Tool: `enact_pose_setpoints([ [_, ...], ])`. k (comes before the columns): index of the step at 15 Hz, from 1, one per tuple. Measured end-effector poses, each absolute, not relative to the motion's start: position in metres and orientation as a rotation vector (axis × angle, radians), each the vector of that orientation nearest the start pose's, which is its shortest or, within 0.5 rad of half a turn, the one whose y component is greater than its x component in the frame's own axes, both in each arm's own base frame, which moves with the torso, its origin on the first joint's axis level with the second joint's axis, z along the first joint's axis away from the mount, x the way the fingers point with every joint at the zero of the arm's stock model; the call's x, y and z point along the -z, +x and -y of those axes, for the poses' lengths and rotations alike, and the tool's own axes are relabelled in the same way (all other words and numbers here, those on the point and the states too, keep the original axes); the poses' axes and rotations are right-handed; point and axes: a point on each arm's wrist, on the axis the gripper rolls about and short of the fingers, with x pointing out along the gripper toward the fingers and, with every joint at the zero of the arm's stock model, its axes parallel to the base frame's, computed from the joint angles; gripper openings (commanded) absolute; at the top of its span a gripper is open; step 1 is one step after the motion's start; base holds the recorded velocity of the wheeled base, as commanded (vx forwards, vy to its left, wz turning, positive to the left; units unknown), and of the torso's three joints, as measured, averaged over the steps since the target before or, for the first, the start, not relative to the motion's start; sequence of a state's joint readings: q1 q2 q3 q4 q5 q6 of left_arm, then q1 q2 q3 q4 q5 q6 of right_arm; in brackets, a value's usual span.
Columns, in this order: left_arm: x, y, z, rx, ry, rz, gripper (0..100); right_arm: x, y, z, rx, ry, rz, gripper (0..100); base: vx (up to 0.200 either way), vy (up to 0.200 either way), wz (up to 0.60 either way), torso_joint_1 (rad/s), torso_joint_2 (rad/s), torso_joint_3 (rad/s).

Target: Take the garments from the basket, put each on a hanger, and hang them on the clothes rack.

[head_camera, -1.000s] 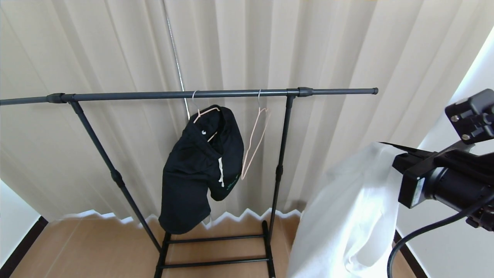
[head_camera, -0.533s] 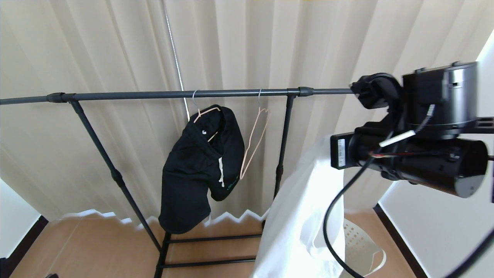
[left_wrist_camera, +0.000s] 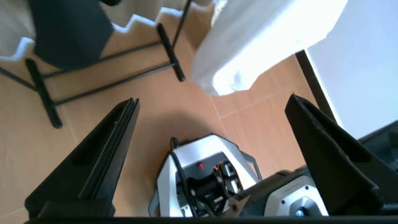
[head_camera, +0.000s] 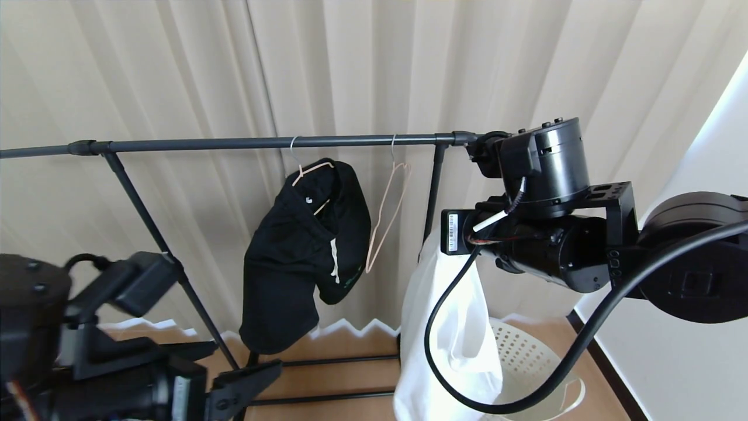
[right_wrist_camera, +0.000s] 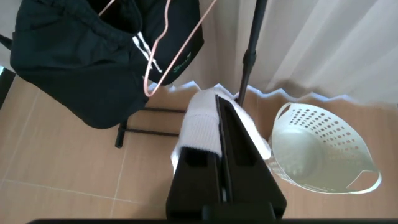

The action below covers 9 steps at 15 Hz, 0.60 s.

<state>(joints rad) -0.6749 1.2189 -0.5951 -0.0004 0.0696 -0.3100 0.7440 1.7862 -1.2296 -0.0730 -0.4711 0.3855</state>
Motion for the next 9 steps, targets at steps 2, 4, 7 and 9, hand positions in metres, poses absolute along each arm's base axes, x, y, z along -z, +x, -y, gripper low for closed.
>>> enact_pose_setpoints([
  [2,-0.173,0.147,0.142,0.54,-0.038,-0.678,100,-0.218,0.254,-0.23,-0.203,0.119,-0.429,0,0.0,0.0,0.0,0.0,0.0,0.0],
  [4,-0.158,0.159,0.176,0.574,-0.001,-0.707,100,-0.215,0.249,-0.236,-0.211,0.118,-0.434,0,0.0,0.0,0.0,0.0,0.0,0.0],
  [7,-0.146,0.18,0.218,0.594,0.007,-0.734,100,-0.212,0.244,-0.245,-0.227,0.116,-0.443,0,0.0,0.0,0.0,0.0,0.0,0.0],
  [9,-0.143,0.194,0.246,0.588,-0.048,-0.744,100,-0.209,0.241,-0.249,-0.237,0.108,-0.448,0,0.0,0.0,0.0,0.0,0.0,0.0],
])
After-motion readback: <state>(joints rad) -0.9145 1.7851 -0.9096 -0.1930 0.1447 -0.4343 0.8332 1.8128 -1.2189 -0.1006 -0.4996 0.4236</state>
